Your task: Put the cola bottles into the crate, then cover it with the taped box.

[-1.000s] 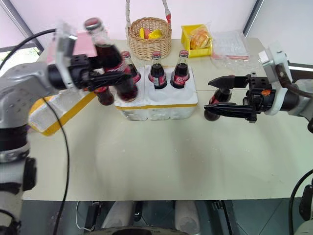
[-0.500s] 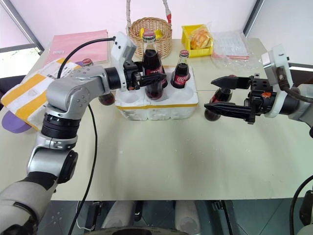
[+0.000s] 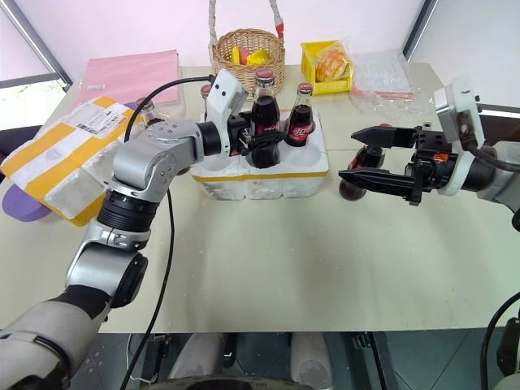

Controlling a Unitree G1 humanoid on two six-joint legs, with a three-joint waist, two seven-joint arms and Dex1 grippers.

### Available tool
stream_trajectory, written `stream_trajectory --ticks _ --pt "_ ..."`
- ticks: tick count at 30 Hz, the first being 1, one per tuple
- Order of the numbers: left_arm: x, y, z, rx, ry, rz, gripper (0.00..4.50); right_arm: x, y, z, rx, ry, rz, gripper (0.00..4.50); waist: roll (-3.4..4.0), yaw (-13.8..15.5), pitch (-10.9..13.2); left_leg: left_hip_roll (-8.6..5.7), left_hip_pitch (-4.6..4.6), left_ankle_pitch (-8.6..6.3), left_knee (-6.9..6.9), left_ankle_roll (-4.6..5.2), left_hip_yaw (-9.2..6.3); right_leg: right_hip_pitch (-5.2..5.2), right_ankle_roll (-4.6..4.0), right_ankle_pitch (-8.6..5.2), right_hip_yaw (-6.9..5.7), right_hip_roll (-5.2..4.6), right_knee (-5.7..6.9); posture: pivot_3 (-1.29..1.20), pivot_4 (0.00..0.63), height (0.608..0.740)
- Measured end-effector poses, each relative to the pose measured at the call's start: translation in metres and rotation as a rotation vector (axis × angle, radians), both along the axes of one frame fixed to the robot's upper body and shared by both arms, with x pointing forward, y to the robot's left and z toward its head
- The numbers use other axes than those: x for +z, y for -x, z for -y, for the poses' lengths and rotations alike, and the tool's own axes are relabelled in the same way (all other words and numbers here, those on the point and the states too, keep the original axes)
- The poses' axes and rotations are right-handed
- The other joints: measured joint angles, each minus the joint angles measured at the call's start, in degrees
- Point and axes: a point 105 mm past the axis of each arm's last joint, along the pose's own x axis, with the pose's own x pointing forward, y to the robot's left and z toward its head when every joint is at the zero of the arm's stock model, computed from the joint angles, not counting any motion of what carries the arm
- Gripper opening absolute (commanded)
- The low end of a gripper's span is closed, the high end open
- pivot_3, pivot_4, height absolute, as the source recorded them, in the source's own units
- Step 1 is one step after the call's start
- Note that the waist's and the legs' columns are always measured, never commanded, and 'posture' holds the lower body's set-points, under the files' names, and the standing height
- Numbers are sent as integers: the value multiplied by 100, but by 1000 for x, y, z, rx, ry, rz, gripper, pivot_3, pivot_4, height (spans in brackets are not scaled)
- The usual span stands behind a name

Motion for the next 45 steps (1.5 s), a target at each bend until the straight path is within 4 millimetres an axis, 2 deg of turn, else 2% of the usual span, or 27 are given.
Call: stream_trajectory --ticks 2,5,6,18,21,29,33,41,45 --pt "-6 0 1 7 2 -10 2811 0 0 0 -2 -1 2 4500 1 5 -1 0 5 0 0 0 0 7 0 0 0 0 -1 0 150 738" --pt "-22 -1 1 31 -3 -46 4297 0 -1 0 -3 -2 4 4500 1 10 -1 0 9 0 3 0 -1 13 2 1 0 0 -1 0 150 738" --pt "-31 -1 0 40 -5 -69 4449 -1 -1 0 -3 -1 5 4500 1 8 -1 0 9 0 4 0 -1 13 2 1 0 0 -1 0 150 738" --pt "-31 -2 -3 58 -14 -48 4449 -3 -4 0 -12 12 3 4500 1 -2 -2 -1 10 0 3 0 -1 14 2 1 0 -1 -2 0 150 738" --pt "-27 2 -12 64 4 -37 4449 -4 -5 -3 -3 8 2 4500 1 -19 -2 0 10 0 0 0 -1 11 2 1 0 0 -1 0 150 738" --pt "4 40 -70 80 -1 51 4449 -11 -12 -10 33 0 -27 4500 3 -12 -2 1 10 0 1 0 -1 12 2 1 1 0 -1 0 150 738" --pt "0 61 -105 125 -57 34 4449 -13 -14 -11 46 10 -26 4500 2 -23 -2 2 10 0 -1 0 -1 11 2 1 1 0 -2 0 150 738" --pt "-6 88 -173 290 -89 3 4449 -16 -21 -8 39 35 -22 4500 2 -22 -2 3 11 0 -2 0 -1 10 -1 0 1 0 -3 0 150 738" --pt "-3 92 -209 436 -54 31 4449 -16 -23 -5 24 35 -19 4500 2 -2 -2 4 11 -1 -1 0 -1 11 -5 0 1 0 -3 0 150 738"
